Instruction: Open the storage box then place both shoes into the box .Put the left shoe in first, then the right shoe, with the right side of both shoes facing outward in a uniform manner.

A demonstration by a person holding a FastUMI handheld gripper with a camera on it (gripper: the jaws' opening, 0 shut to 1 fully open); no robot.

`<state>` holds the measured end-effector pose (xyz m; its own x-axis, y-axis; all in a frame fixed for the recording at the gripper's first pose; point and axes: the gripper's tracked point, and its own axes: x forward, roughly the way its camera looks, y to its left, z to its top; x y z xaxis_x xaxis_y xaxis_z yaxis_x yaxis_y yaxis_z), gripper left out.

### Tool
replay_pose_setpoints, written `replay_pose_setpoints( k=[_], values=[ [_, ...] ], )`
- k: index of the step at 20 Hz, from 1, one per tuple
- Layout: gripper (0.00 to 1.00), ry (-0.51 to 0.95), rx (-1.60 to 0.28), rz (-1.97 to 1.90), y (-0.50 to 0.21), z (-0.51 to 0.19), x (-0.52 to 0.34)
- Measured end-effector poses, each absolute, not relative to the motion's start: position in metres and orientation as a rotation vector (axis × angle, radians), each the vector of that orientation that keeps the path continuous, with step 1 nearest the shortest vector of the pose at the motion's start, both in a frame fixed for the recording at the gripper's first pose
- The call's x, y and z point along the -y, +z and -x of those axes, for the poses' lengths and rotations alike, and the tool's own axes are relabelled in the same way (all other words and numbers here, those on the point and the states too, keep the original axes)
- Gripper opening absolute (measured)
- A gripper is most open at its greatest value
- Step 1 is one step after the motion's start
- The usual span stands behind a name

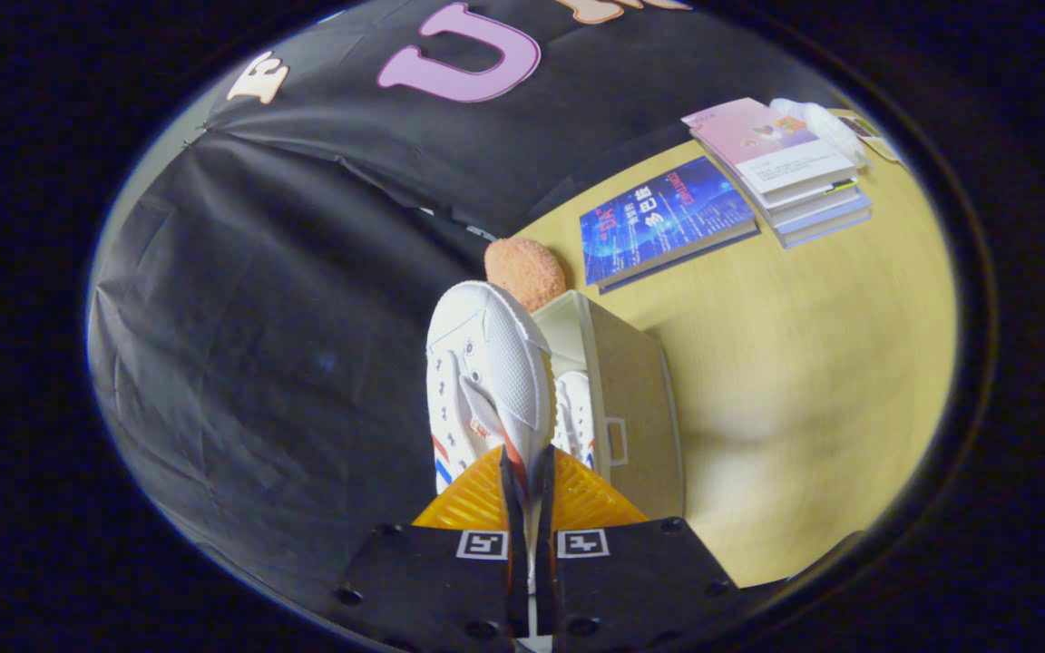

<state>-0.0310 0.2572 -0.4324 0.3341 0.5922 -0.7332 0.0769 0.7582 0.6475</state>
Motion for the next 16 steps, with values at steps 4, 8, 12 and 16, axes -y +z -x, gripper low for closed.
replay_pose_setpoints(
  k=[4,8,12,16],
  values=[
    [0.32,0.395,-1.178,-0.702,-0.438,0.029,-0.267],
    [0.41,0.358,-1.145,-0.73,-0.429,0.015,-0.251],
    [0.41,0.342,-1.115,-0.726,-0.421,0.009,-0.234],
    [0.41,0.305,-1.046,-0.73,-0.401,-0.008,-0.205]
  ],
)
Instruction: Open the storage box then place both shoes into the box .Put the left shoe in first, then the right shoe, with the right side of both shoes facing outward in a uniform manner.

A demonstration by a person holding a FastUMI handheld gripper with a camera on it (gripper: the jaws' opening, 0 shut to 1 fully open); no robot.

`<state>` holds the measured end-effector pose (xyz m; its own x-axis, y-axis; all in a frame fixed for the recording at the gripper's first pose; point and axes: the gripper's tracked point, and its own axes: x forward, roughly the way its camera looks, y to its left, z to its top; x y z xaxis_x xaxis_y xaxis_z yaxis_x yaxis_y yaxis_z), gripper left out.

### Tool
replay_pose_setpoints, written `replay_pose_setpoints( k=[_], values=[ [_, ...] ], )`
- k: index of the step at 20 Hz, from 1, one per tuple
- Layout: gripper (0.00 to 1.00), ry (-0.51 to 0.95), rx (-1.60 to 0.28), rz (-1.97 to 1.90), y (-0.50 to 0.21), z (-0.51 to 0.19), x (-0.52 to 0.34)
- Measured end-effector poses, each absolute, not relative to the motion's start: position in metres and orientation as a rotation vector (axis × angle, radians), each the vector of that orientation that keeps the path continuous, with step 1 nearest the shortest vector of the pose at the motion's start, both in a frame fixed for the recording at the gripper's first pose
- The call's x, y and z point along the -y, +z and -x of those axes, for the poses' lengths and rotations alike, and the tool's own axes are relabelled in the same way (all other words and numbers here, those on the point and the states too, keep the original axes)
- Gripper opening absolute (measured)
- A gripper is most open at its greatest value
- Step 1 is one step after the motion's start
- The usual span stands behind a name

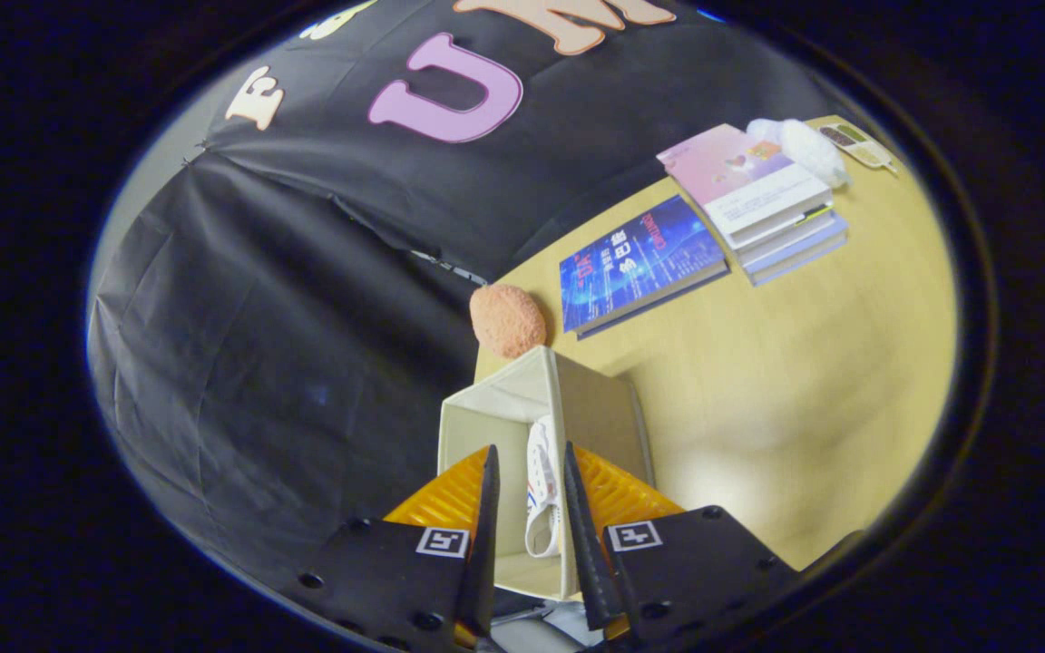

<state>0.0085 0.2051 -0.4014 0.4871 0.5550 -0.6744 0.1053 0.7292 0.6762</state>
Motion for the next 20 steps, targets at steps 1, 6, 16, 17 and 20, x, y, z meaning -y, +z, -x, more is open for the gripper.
replay_pose_setpoints(
  k=[1,6,16,17,20],
  values=[
    [0.41,0.295,-1.014,-0.724,-0.394,-0.015,-0.195],
    [0.41,0.24,-0.813,-0.628,-0.333,-0.051,-0.139],
    [0.41,0.154,-0.435,-0.191,-0.189,-0.088,-0.043],
    [0.41,0.148,-0.404,-0.145,-0.173,-0.089,-0.038],
    [0.41,0.12,-0.307,-0.025,-0.114,-0.079,-0.024]
  ],
)
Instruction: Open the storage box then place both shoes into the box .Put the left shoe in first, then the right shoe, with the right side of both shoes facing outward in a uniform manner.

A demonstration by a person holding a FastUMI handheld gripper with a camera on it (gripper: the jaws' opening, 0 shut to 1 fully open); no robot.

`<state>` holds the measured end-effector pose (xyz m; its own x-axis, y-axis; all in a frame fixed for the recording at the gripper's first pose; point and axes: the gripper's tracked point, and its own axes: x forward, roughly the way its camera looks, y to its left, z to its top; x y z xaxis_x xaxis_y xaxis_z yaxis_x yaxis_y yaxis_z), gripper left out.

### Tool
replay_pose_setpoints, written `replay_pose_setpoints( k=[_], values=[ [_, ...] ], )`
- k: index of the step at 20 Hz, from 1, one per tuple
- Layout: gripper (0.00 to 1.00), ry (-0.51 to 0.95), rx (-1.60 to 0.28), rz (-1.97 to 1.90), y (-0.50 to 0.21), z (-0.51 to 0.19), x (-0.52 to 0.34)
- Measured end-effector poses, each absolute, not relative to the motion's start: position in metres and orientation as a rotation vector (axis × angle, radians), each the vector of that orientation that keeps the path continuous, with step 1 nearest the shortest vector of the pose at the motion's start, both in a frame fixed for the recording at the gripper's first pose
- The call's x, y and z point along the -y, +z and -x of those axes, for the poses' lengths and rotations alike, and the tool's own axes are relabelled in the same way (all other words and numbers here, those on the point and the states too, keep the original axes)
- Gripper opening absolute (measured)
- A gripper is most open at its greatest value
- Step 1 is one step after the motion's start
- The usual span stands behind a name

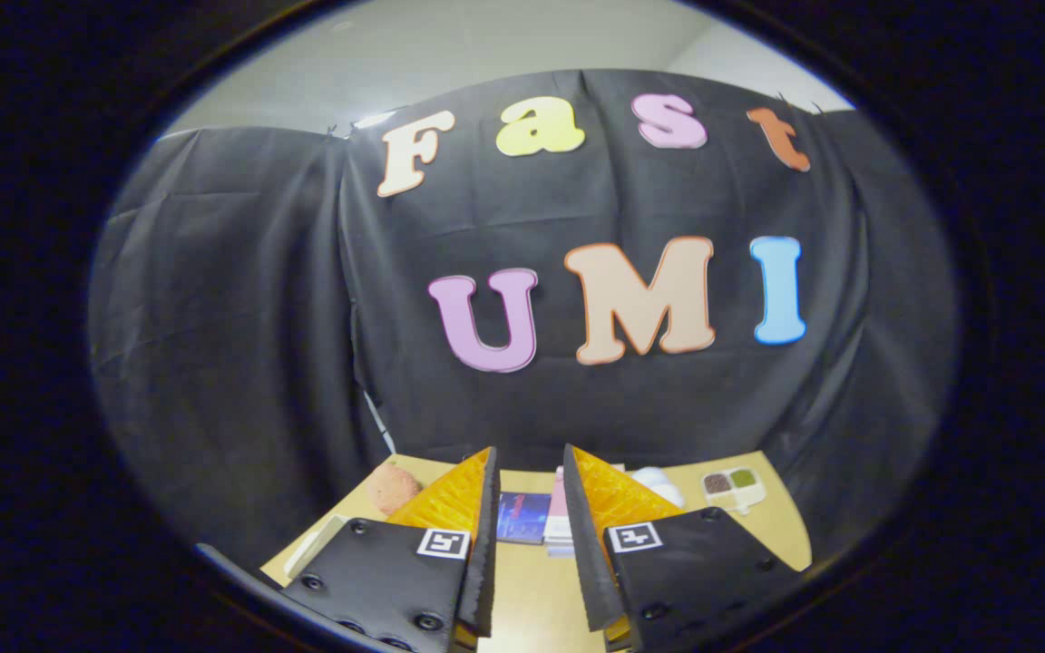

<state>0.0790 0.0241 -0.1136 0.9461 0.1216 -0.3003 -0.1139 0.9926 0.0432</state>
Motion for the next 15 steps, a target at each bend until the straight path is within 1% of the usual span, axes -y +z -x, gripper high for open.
replay_pose_setpoints(
  k=[3,7,9,15],
  values=[
    [0.42,0.11,-0.218,0.033,-0.066,-0.074,-0.018],
    [0.42,0.116,-0.178,0.01,-0.031,-0.07,-0.015],
    [0.42,0.098,-0.16,0.008,-0.023,-0.075,-0.004],
    [0.42,0.047,-0.139,0.016,-0.028,-0.081,0.028]
  ],
)
